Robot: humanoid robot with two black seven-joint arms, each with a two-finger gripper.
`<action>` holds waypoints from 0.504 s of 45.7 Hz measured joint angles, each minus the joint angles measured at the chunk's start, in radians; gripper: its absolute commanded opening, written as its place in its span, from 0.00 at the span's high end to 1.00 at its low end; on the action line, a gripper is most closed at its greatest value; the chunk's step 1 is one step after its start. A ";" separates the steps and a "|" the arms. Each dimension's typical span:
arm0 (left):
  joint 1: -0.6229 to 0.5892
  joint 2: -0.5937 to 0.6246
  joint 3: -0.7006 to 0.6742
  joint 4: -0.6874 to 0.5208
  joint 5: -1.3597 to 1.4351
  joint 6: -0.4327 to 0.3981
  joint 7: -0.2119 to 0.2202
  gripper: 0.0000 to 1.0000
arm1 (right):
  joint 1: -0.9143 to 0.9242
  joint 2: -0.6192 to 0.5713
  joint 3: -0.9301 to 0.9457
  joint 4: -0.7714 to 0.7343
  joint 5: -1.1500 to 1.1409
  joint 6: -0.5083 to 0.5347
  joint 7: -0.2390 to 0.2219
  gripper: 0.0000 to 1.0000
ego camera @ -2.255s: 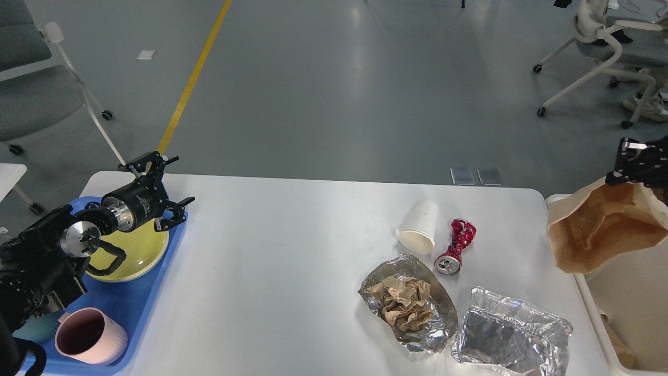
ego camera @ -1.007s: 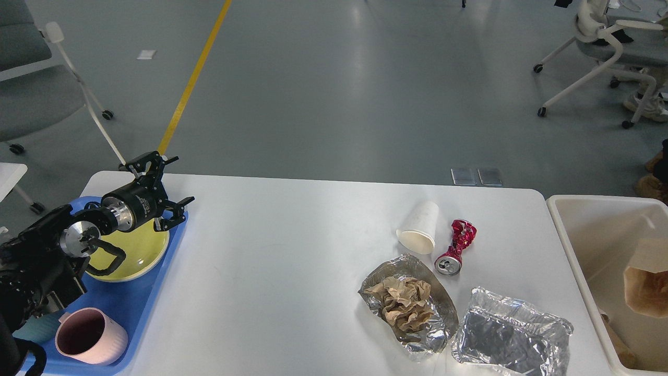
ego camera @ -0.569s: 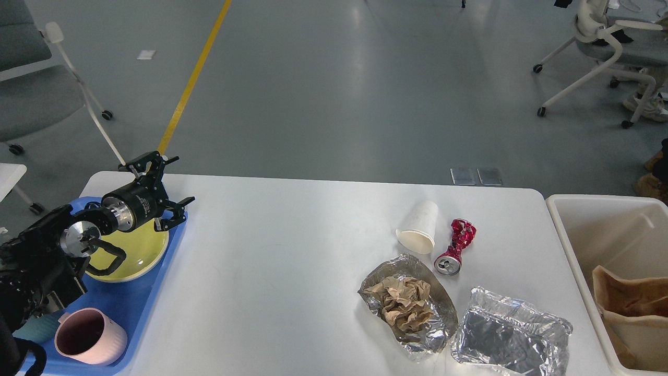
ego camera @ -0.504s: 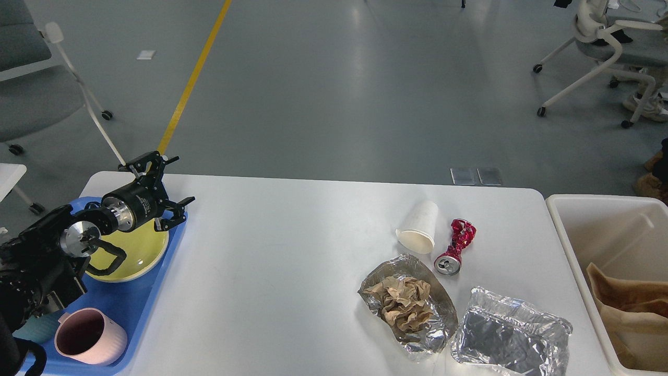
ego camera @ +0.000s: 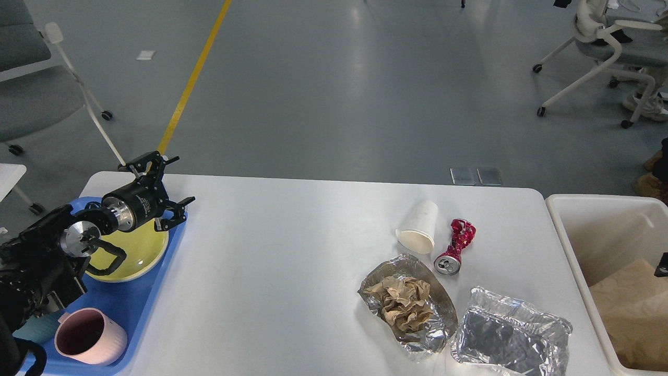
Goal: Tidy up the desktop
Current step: 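Lower the brown paper bag into the white bin and release, then raise the right gripper out of the bin and swing it over the table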
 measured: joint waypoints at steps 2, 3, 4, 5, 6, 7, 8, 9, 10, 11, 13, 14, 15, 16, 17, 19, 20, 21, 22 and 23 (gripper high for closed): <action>0.000 0.000 0.000 0.000 0.000 0.000 0.000 0.04 | 0.053 -0.012 -0.025 0.001 -0.001 0.068 0.000 0.00; 0.000 0.000 0.000 0.000 0.000 0.000 0.000 0.04 | 0.087 -0.018 -0.039 0.002 -0.001 0.104 0.000 0.00; 0.000 0.000 0.000 0.000 0.000 0.000 0.000 0.04 | 0.114 -0.023 -0.052 0.002 -0.001 0.130 0.000 0.00; 0.000 0.000 0.000 0.000 0.000 0.000 0.000 0.04 | 0.141 -0.028 -0.065 0.002 -0.001 0.156 0.000 0.00; 0.000 0.000 0.000 0.000 0.000 0.000 0.000 0.04 | 0.169 -0.032 -0.080 0.002 -0.001 0.180 0.000 0.00; 0.000 0.000 0.000 0.000 0.000 0.000 0.000 0.04 | 0.204 -0.037 -0.097 0.002 -0.002 0.208 0.000 0.00; 0.000 0.000 0.000 0.000 0.000 0.000 0.000 0.04 | 0.233 -0.040 -0.111 0.002 -0.002 0.230 0.000 0.00; 0.000 0.000 0.000 0.000 0.000 0.000 0.000 0.04 | 0.262 -0.043 -0.124 0.002 -0.002 0.250 0.000 0.00; 0.000 0.000 0.000 0.000 0.000 0.000 0.000 0.04 | 0.291 -0.045 -0.138 0.002 -0.002 0.269 0.000 0.00; 0.000 0.000 0.000 0.000 0.000 0.000 0.000 0.04 | 0.326 -0.047 -0.154 0.002 -0.003 0.290 0.000 0.00; 0.000 0.000 0.000 0.000 0.000 0.000 0.000 0.04 | 0.395 -0.049 -0.184 0.001 -0.004 0.328 0.000 0.00; 0.000 0.000 0.000 0.000 0.000 0.000 0.000 0.04 | 0.420 -0.049 -0.195 0.000 -0.005 0.341 0.000 0.00; 0.000 0.000 0.000 0.000 0.000 0.000 0.000 0.04 | 0.444 -0.048 -0.204 -0.001 -0.005 0.353 0.000 0.00; 0.000 0.000 0.000 0.000 0.000 0.000 0.000 0.04 | 0.474 -0.048 -0.213 -0.002 -0.007 0.368 0.000 0.00; 0.000 0.000 0.000 0.000 0.000 0.000 0.000 0.04 | 0.498 -0.047 -0.219 -0.002 -0.008 0.380 0.000 0.00; 0.000 0.000 0.000 0.000 0.000 0.000 0.000 0.04 | 0.547 -0.044 -0.226 -0.005 -0.010 0.403 -0.001 0.00; 0.000 0.000 0.000 0.000 0.000 0.000 0.000 0.04 | 0.567 -0.041 -0.228 -0.007 -0.011 0.411 -0.001 0.00; 0.000 0.000 0.000 0.000 0.000 0.000 0.000 0.04 | 0.585 -0.038 -0.229 -0.008 -0.012 0.418 -0.002 0.00; 0.000 0.000 0.000 0.000 0.000 0.000 0.000 0.04 | 0.606 -0.033 -0.230 -0.009 -0.013 0.424 -0.004 0.00; 0.000 0.000 0.000 0.000 0.000 0.000 0.000 0.04 | 0.622 -0.026 -0.231 -0.010 -0.015 0.427 -0.005 0.00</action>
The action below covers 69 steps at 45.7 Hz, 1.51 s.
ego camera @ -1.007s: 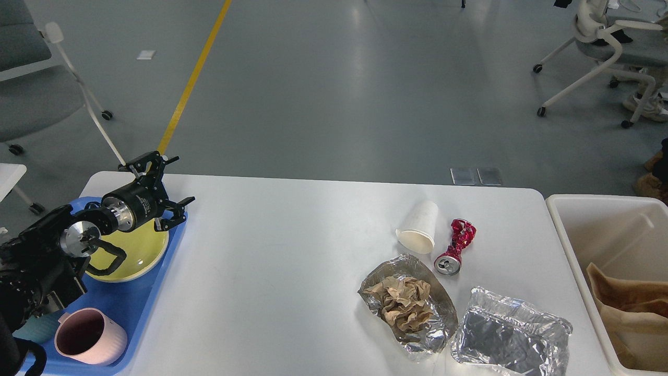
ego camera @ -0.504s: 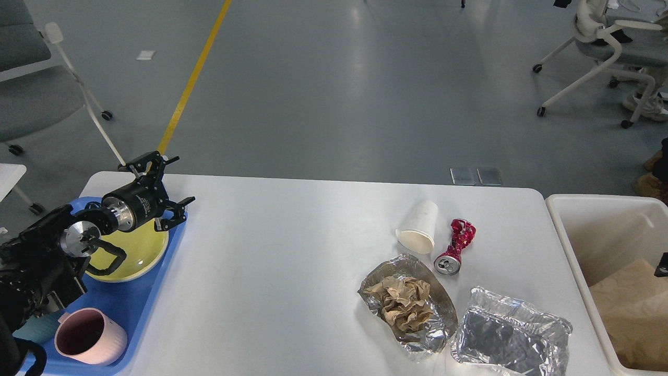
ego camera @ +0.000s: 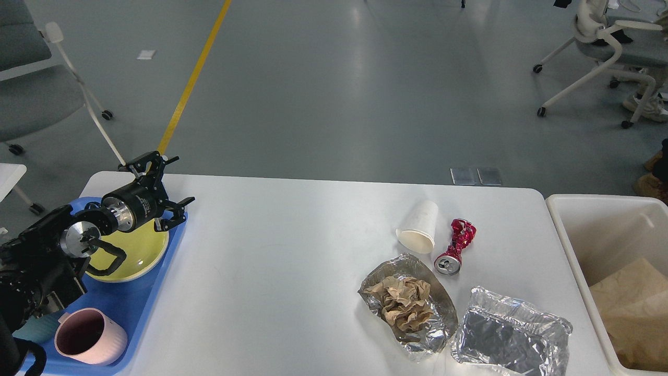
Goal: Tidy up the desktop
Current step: 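Raise the right gripper out of the bin and swing it over the table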
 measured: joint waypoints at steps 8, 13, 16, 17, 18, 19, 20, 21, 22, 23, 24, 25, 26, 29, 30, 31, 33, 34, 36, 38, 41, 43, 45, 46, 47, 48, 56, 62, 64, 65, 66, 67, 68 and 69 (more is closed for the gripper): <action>0.000 0.000 0.000 0.000 0.000 0.000 0.000 0.04 | 0.079 0.085 0.000 -0.001 -0.043 0.007 -0.005 0.00; 0.000 0.000 0.000 0.000 0.000 0.000 0.000 0.04 | 0.119 0.151 0.003 -0.001 -0.071 0.007 -0.006 0.00; 0.000 0.000 0.000 0.000 0.000 0.000 0.000 0.04 | 0.138 0.191 0.004 0.000 -0.076 0.007 -0.006 0.00; 0.000 0.000 0.000 0.000 0.000 0.000 0.000 0.04 | 0.143 0.203 0.005 0.001 -0.076 0.007 -0.006 0.00; 0.000 0.000 0.000 0.000 0.000 0.000 0.000 0.04 | 0.148 0.215 0.005 0.001 -0.077 0.007 -0.006 0.00; 0.000 0.000 0.000 0.000 0.000 0.000 0.000 0.04 | 0.154 0.231 0.006 0.002 -0.077 0.007 -0.006 0.00; 0.000 0.000 0.000 0.000 0.000 0.000 0.000 0.04 | 0.159 0.244 0.007 0.003 -0.077 0.007 -0.006 0.00; 0.000 0.000 0.000 0.000 0.000 0.000 0.000 0.04 | 0.164 0.257 0.008 0.004 -0.077 0.007 -0.006 0.00; 0.000 0.000 0.000 0.000 0.000 0.000 0.000 0.04 | 0.169 0.273 0.010 0.006 -0.077 0.007 -0.006 0.00; 0.000 0.000 0.000 0.000 0.000 0.000 0.000 0.04 | 0.174 0.286 0.011 0.008 -0.076 0.007 -0.006 0.00; 0.000 0.000 0.000 0.000 0.000 0.000 0.000 0.04 | 0.180 0.303 0.013 0.010 -0.076 0.007 -0.006 0.00; 0.000 0.000 0.000 0.000 0.000 0.000 0.000 0.04 | 0.184 0.316 0.015 0.011 -0.075 0.007 -0.006 0.00; 0.000 0.000 0.000 0.000 0.000 0.000 0.000 0.04 | 0.187 0.329 0.017 0.011 -0.074 0.007 -0.006 0.00; 0.000 0.000 0.000 0.000 0.000 0.000 0.000 0.04 | 0.194 0.378 0.034 0.013 -0.069 0.007 -0.006 0.01; 0.000 0.000 0.000 0.000 0.000 0.000 0.000 0.04 | 0.195 0.392 0.041 0.013 -0.067 0.007 -0.005 0.01; 0.000 0.000 0.000 0.000 0.000 0.000 0.000 0.04 | 0.196 0.403 0.048 0.013 -0.065 0.007 -0.006 0.02; 0.000 0.000 0.000 0.000 0.000 0.000 0.000 0.04 | 0.195 0.429 0.065 0.014 -0.062 0.007 -0.006 0.03; 0.000 0.000 0.000 0.000 0.000 0.000 0.000 0.04 | 0.194 0.441 0.072 0.014 -0.061 0.007 -0.006 0.04; 0.000 0.000 0.000 0.000 0.000 0.000 0.000 0.04 | 0.189 0.465 0.086 0.014 -0.058 0.005 -0.006 0.04; 0.000 0.000 0.000 0.000 0.000 0.000 0.000 0.04 | 0.179 0.491 0.101 0.014 -0.052 0.000 -0.006 0.04; 0.000 0.000 0.000 0.000 0.000 0.000 0.000 0.04 | 0.161 0.525 0.126 0.014 -0.034 -0.015 -0.006 0.05; 0.000 0.000 0.000 0.000 0.000 0.000 0.000 0.04 | 0.145 0.552 0.144 0.014 -0.020 -0.030 -0.007 0.05; 0.000 0.000 0.000 0.000 0.000 0.000 0.000 0.04 | 0.130 0.576 0.157 0.014 -0.011 -0.047 -0.007 0.05; 0.000 0.000 0.000 0.000 0.000 0.000 0.000 0.04 | 0.123 0.588 0.164 0.014 -0.008 -0.057 -0.007 0.05; 0.000 0.000 0.000 0.000 0.000 0.000 0.000 0.04 | 0.113 0.603 0.172 0.013 -0.003 -0.070 -0.007 0.05; 0.000 0.000 0.000 0.000 0.000 0.000 0.000 0.04 | 0.105 0.615 0.179 0.013 -0.001 -0.082 -0.007 0.05; 0.000 0.000 0.000 0.000 0.000 0.000 0.000 0.04 | 0.025 0.711 0.218 0.010 0.009 -0.226 -0.007 0.04; 0.000 0.000 0.000 0.000 0.000 0.000 0.000 0.04 | -0.058 0.774 0.229 0.006 0.010 -0.376 -0.008 0.03; 0.000 0.000 0.000 0.000 0.000 0.000 0.000 0.04 | -0.088 0.791 0.231 0.005 0.010 -0.431 -0.009 0.02; 0.000 0.000 0.000 0.000 0.000 0.000 0.000 0.04 | -0.101 0.798 0.232 0.005 0.010 -0.455 -0.009 0.02; 0.000 0.000 0.000 0.000 0.000 0.000 0.000 0.04 | -0.113 0.803 0.235 0.004 0.010 -0.479 -0.008 0.02; 0.000 0.000 0.000 0.000 0.000 0.000 0.000 0.04 | -0.128 0.808 0.238 0.003 0.010 -0.508 -0.009 0.02; 0.000 0.000 0.000 0.000 0.000 0.000 0.000 0.04 | -0.141 0.811 0.241 0.002 0.010 -0.531 -0.009 0.02; 0.000 0.000 0.000 0.000 0.000 0.000 0.000 0.04 | -0.153 0.814 0.245 0.000 0.010 -0.553 -0.009 0.01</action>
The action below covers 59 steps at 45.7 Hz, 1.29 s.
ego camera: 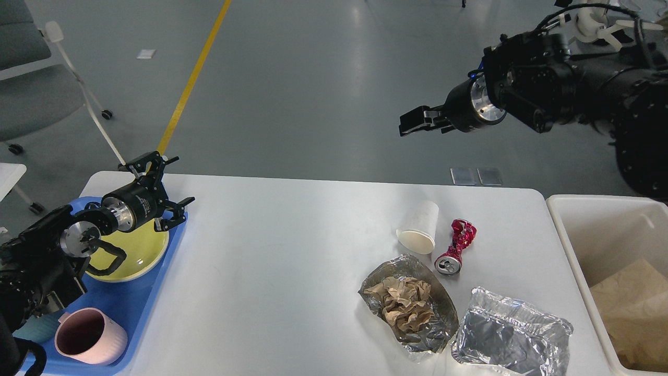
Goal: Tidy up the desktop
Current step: 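Raise the right gripper out of the bin and swing it over the table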
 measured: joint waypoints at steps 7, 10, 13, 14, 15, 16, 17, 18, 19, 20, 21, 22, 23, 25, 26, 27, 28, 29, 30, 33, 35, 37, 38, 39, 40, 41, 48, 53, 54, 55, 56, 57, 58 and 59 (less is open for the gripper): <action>0.000 0.000 0.000 0.000 0.000 0.000 0.000 0.04 | -0.073 0.032 0.025 -0.002 0.000 -0.109 0.001 0.00; 0.000 0.000 0.000 0.000 0.000 0.000 0.000 0.04 | -0.094 0.048 0.028 -0.002 0.000 -0.125 0.001 0.00; 0.000 0.000 0.000 0.000 0.000 0.000 0.000 0.04 | -0.108 0.056 0.030 -0.003 0.000 -0.130 0.001 0.00; 0.000 0.000 0.000 0.000 0.000 0.000 0.000 0.04 | -0.111 0.058 0.030 -0.003 0.000 -0.131 0.002 0.00; 0.000 0.000 0.000 0.000 0.000 0.000 0.000 0.04 | -0.113 0.059 0.031 -0.003 0.000 -0.131 0.002 0.00; 0.000 0.000 0.000 0.000 0.000 0.000 0.000 0.04 | -0.114 0.059 0.032 -0.004 0.000 -0.132 0.002 0.00; 0.000 0.000 0.000 0.000 0.000 0.000 0.000 0.04 | -0.114 0.059 0.034 -0.004 0.000 -0.132 0.002 0.00; 0.000 0.000 0.000 0.000 0.000 0.000 0.000 0.04 | -0.115 0.059 0.035 -0.004 0.000 -0.133 0.002 0.00; 0.000 0.000 0.000 0.000 0.000 0.000 0.000 0.04 | -0.116 0.059 0.038 -0.005 0.000 -0.133 0.002 0.00; 0.000 0.000 0.000 0.000 0.000 0.000 0.000 0.04 | -0.117 0.059 0.040 -0.008 0.000 -0.133 0.002 0.00; 0.000 0.000 0.000 0.000 0.000 0.000 0.000 0.04 | -0.119 0.059 0.043 -0.011 0.000 -0.133 0.002 0.00; 0.000 0.000 0.000 0.000 0.000 0.000 0.000 0.04 | -0.122 0.059 0.046 -0.016 0.000 -0.132 0.002 0.00; 0.000 0.000 0.000 0.000 0.000 0.000 0.000 0.04 | -0.125 0.059 0.050 -0.020 0.000 -0.131 0.002 0.00; 0.000 0.000 0.000 0.000 0.000 0.000 0.000 0.04 | -0.136 0.058 0.057 -0.031 -0.002 -0.129 0.002 0.00; 0.000 0.000 0.000 0.000 0.000 0.000 0.000 0.04 | -0.140 0.057 0.061 -0.036 -0.003 -0.128 0.002 0.00; 0.000 0.000 0.000 0.000 0.000 0.000 0.000 0.04 | -0.145 0.057 0.064 -0.040 -0.004 -0.127 0.002 0.00; 0.000 0.000 0.000 0.000 0.000 0.000 0.000 0.04 | -0.151 0.057 0.067 -0.044 -0.004 -0.126 0.002 0.00; 0.000 0.000 0.000 0.000 0.000 0.000 0.000 0.04 | -0.155 0.057 0.070 -0.048 -0.005 -0.125 0.002 0.00; 0.000 0.000 0.000 0.000 0.000 0.000 0.000 0.04 | -0.160 0.057 0.071 -0.051 -0.006 -0.125 0.002 0.00; 0.000 0.000 0.000 0.000 0.000 0.000 0.000 0.04 | -0.175 0.057 0.074 -0.056 -0.007 -0.125 0.002 0.00; 0.000 0.000 0.000 0.000 0.000 0.000 0.000 0.04 | -0.181 0.057 0.075 -0.058 -0.007 -0.124 0.002 0.00; 0.000 0.000 0.000 0.000 0.000 0.000 0.000 0.04 | -0.184 0.058 0.076 -0.061 -0.007 -0.124 0.002 0.00; 0.000 0.000 0.000 0.000 0.000 0.000 0.000 0.04 | -0.185 0.060 0.077 -0.063 -0.007 -0.125 0.002 0.00; 0.000 0.000 0.000 0.000 0.000 0.000 0.000 0.04 | -0.186 0.064 0.079 -0.064 -0.007 -0.125 0.002 0.00; 0.000 0.000 0.000 0.000 0.000 0.000 0.000 0.04 | -0.187 0.070 0.081 -0.065 -0.007 -0.127 0.002 0.00; 0.000 0.000 0.000 0.000 0.000 0.000 0.000 0.04 | -0.189 0.076 0.084 -0.066 -0.007 -0.128 0.002 0.00; 0.000 0.000 0.000 0.000 0.000 0.000 0.000 0.04 | -0.209 0.135 0.103 -0.097 -0.005 -0.131 -0.001 0.00; 0.000 0.000 0.000 0.000 0.000 0.000 0.000 0.04 | -0.233 0.162 0.107 -0.121 -0.003 -0.131 -0.006 0.00; 0.000 0.000 0.000 0.000 0.000 0.000 0.000 0.04 | -0.236 0.165 0.107 -0.123 -0.003 -0.131 -0.007 0.00; 0.000 0.000 0.000 0.000 0.000 0.000 0.000 0.04 | -0.240 0.166 0.107 -0.125 -0.003 -0.131 -0.007 0.00; 0.000 0.000 0.000 0.000 0.000 0.000 0.000 0.04 | -0.243 0.167 0.107 -0.126 -0.003 -0.132 -0.007 0.00; 0.000 0.000 0.000 0.000 0.000 0.000 0.000 0.04 | -0.246 0.168 0.107 -0.127 -0.003 -0.132 -0.007 0.00; 0.000 0.000 0.000 0.000 0.000 0.000 0.000 0.04 | -0.249 0.168 0.107 -0.128 -0.003 -0.133 -0.008 0.00; 0.000 0.000 0.000 0.000 0.000 0.000 0.000 0.04 | -0.250 0.169 0.107 -0.129 -0.003 -0.133 -0.008 0.00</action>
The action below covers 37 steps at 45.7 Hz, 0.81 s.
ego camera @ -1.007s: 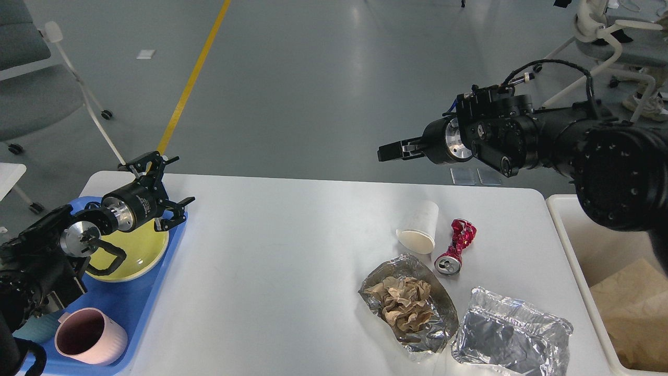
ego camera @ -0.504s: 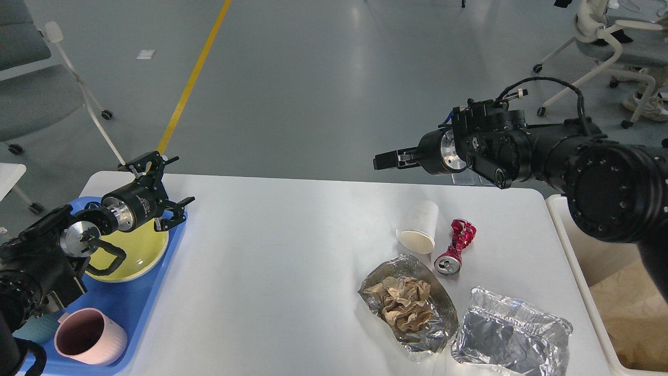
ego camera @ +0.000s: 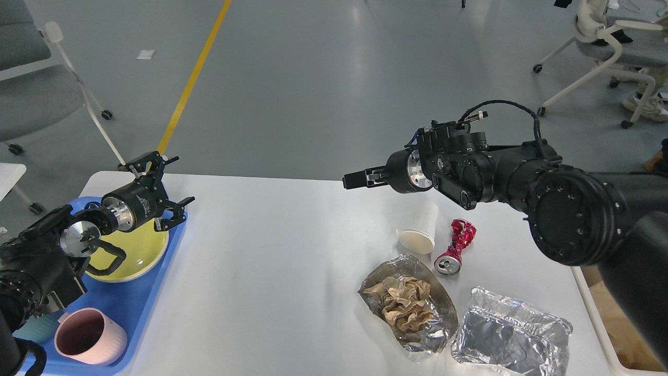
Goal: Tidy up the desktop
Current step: 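Raise the right gripper out of the bin and swing it over the table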
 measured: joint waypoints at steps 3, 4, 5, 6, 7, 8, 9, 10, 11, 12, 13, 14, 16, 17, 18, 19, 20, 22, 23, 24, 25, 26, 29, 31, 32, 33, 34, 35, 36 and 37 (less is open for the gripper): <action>0.000 0.000 0.000 0.000 0.000 0.000 0.000 0.04 | -0.003 -0.001 -0.002 -0.005 0.000 -0.002 0.000 0.00; 0.000 0.000 0.000 0.000 0.000 0.000 0.000 0.04 | -0.004 -0.001 -0.002 -0.006 0.000 -0.003 0.000 0.00; 0.000 0.000 0.000 0.000 0.000 0.000 0.000 0.04 | -0.004 -0.001 -0.004 -0.008 0.001 -0.003 0.000 0.00; 0.000 0.000 0.000 0.000 0.000 0.000 0.000 0.04 | -0.004 -0.002 -0.006 -0.009 0.001 -0.004 0.000 0.00; 0.000 0.000 0.000 0.000 0.000 0.000 0.000 0.04 | -0.004 -0.002 -0.009 -0.010 0.001 -0.004 0.000 0.00; 0.000 0.000 0.000 0.000 0.000 0.000 0.000 0.04 | -0.004 -0.002 -0.011 -0.011 0.001 -0.005 0.000 0.00; 0.000 0.000 0.000 0.000 0.000 0.000 0.000 0.04 | -0.004 -0.003 -0.014 -0.011 0.001 -0.005 0.000 0.00; 0.000 0.000 0.000 0.000 0.000 0.000 0.000 0.04 | -0.004 -0.003 -0.016 -0.012 0.001 -0.005 0.000 0.00; 0.000 0.000 0.000 0.000 0.000 0.000 0.000 0.04 | -0.004 -0.004 -0.018 -0.012 0.001 -0.005 0.000 0.00; 0.000 0.000 0.000 0.000 0.000 0.000 0.000 0.04 | -0.004 -0.004 -0.020 -0.013 0.000 -0.005 0.000 0.00; 0.000 0.000 0.000 0.000 0.000 0.000 0.000 0.04 | -0.004 -0.005 -0.022 -0.013 -0.002 -0.005 0.000 0.00; 0.000 0.000 0.000 0.000 0.000 0.000 0.000 0.04 | -0.004 -0.005 -0.025 -0.015 -0.004 -0.006 0.000 0.00; 0.000 0.000 0.000 0.000 0.000 0.000 0.000 0.04 | -0.004 -0.005 -0.030 -0.017 -0.006 -0.007 0.000 0.00; 0.000 0.000 0.000 0.000 0.000 0.000 0.000 0.04 | -0.004 -0.005 -0.035 -0.020 -0.007 -0.008 0.000 0.00; 0.000 0.000 0.000 0.000 0.000 0.000 0.000 0.04 | -0.004 -0.005 -0.038 -0.022 -0.007 -0.010 0.000 0.00; 0.000 0.000 0.000 0.000 0.000 0.000 0.000 0.04 | -0.004 -0.005 -0.042 -0.025 -0.007 -0.012 0.000 0.00; 0.000 0.000 0.000 0.000 0.000 0.000 0.000 0.04 | -0.004 -0.006 -0.045 -0.027 -0.007 -0.015 0.000 0.00; 0.000 0.000 0.000 0.000 0.000 0.000 0.000 0.04 | -0.002 -0.007 -0.050 -0.029 -0.007 -0.019 0.000 0.00; 0.000 0.000 0.000 0.000 0.000 0.000 0.000 0.04 | -0.001 -0.008 -0.052 -0.031 -0.006 -0.021 0.000 0.00; 0.000 0.000 0.000 0.000 0.000 0.000 0.000 0.04 | -0.001 -0.009 -0.053 -0.033 -0.005 -0.022 0.000 0.00; 0.000 0.000 0.000 0.000 0.000 0.000 0.000 0.04 | 0.000 -0.010 -0.053 -0.034 -0.005 -0.022 0.000 0.00; 0.000 0.000 0.000 0.000 0.000 0.000 0.000 0.04 | 0.000 -0.014 -0.053 -0.035 -0.005 -0.022 0.000 0.00; 0.000 0.000 0.000 0.000 0.000 0.000 0.000 0.04 | 0.000 -0.036 -0.048 -0.040 -0.005 -0.022 0.000 0.00; 0.000 0.000 0.000 0.000 0.000 0.000 0.000 0.04 | 0.000 -0.053 -0.045 -0.046 -0.007 -0.020 0.000 0.00; 0.000 0.000 0.000 0.000 0.000 0.000 0.000 0.04 | 0.000 -0.060 -0.044 -0.050 -0.007 -0.019 0.000 0.00; 0.000 0.000 0.000 0.000 0.000 0.000 0.000 0.04 | -0.001 -0.066 -0.043 -0.056 -0.008 -0.017 0.000 0.00; 0.000 0.000 0.000 0.000 0.000 0.000 0.000 0.04 | -0.002 -0.069 -0.043 -0.061 -0.008 -0.016 0.000 0.00; 0.000 0.000 0.000 0.000 0.000 0.000 0.000 0.04 | -0.003 -0.072 -0.045 -0.068 -0.008 -0.016 0.000 0.00; 0.000 0.000 0.000 0.000 0.000 0.000 0.000 0.04 | -0.004 -0.074 -0.047 -0.076 -0.009 -0.016 0.000 0.00; 0.000 0.000 0.000 0.000 0.000 0.000 0.000 0.04 | -0.006 -0.077 -0.047 -0.085 -0.011 -0.015 0.000 0.00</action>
